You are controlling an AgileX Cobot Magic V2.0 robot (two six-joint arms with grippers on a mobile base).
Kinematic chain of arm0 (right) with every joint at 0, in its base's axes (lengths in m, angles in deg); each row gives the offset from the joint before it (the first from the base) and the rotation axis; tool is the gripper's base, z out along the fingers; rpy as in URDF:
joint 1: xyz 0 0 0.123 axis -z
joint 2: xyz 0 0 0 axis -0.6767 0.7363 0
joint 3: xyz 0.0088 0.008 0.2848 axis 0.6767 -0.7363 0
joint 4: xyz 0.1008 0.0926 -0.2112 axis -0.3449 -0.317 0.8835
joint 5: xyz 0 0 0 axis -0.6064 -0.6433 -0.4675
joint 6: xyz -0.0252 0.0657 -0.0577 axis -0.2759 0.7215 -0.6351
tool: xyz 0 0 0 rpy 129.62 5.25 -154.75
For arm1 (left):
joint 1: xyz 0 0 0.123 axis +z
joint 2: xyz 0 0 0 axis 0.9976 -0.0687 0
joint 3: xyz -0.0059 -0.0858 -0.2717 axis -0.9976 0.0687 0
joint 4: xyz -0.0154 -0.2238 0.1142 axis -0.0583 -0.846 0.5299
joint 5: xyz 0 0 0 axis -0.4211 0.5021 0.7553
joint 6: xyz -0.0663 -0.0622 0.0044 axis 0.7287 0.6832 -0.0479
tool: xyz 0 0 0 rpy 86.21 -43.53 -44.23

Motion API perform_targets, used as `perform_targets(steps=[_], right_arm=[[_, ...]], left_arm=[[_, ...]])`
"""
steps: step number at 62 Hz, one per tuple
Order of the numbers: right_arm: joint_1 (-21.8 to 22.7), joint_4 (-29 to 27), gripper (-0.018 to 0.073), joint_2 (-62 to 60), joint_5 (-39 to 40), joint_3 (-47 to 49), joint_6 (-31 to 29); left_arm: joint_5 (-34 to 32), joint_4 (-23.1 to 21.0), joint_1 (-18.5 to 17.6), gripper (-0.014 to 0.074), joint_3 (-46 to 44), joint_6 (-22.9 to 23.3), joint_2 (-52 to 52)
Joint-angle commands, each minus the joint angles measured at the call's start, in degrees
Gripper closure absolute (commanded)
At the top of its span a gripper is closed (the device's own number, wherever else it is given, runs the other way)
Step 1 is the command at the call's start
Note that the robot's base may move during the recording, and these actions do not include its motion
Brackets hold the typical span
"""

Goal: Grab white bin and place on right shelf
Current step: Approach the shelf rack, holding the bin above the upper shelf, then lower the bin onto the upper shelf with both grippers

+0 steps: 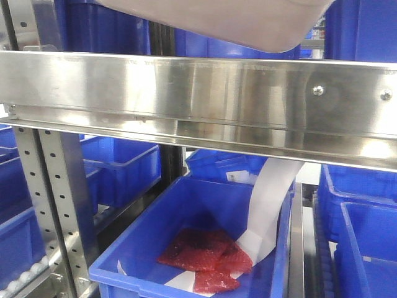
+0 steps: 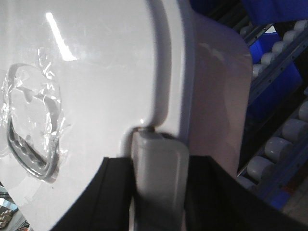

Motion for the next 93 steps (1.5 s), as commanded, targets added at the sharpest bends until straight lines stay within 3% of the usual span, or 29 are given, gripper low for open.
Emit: perform_targets(steps=[1, 11, 20, 29, 39, 59, 71, 76, 82, 86, 93], right_arm=[[-1.55, -9.58, 0.0504, -2.45, -9.80, 2.13, -0.23], [-1.55, -11.79, 0.0504, -2.45, -8.87, 3.13, 8.97], [-1.55, -11.81, 0.0503, -2.39, -7.55, 6.18, 13.00], [-1.69, -11.81, 0.0502, -1.54, -5.15, 9.13, 14.36], [-3.95, -11.97, 0.0502, 0.98, -2.49, 10.99, 14.36], [-8.90, -12.10, 0.0502, 8.29, 1.62, 11.54, 13.41], [-8.90, -12.05, 0.0502, 10.91, 1.43, 11.54, 13.24], [-8.90, -12.05, 0.0502, 11.50, 1.14, 11.59, 12.93], [-8.90, -11.98, 0.0474, 11.69, 0.70, 11.59, 11.98], [-8.90, -11.98, 0.0389, 11.69, 0.64, 11.59, 10.31], [-8.79, -11.57, 0.0112, 11.69, 1.32, 11.59, 9.61]], left_arm=[[7.56, -6.69, -2.10, 0.0714, -1.53, -0.37, 2.09], [4.61, -7.90, -1.42, 0.0713, -1.53, 6.15, 2.09], [0.39, -7.50, 0.98, 0.0713, -1.53, 9.72, 1.97], [-3.52, -7.07, 2.57, 0.0713, -1.53, 9.71, 0.68], [-4.56, -8.53, 2.01, 0.0713, -1.53, 9.34, -3.75], [-5.78, -13.17, 1.30, 0.0710, -1.71, 2.42, -10.15], [-6.37, -12.92, 1.30, 0.0701, -1.71, 1.89, -11.56], [-6.13, -12.48, 1.30, 0.0645, -1.71, 1.89, -12.14], [-5.86, -12.39, 1.30, 0.0459, -1.71, 1.67, -12.69], [-6.42, -12.00, 1.30, 0.0318, -1.71, 1.67, -12.69], [-7.45, -11.99, 1.43, 0.0142, -2.10, 1.67, -12.69]])
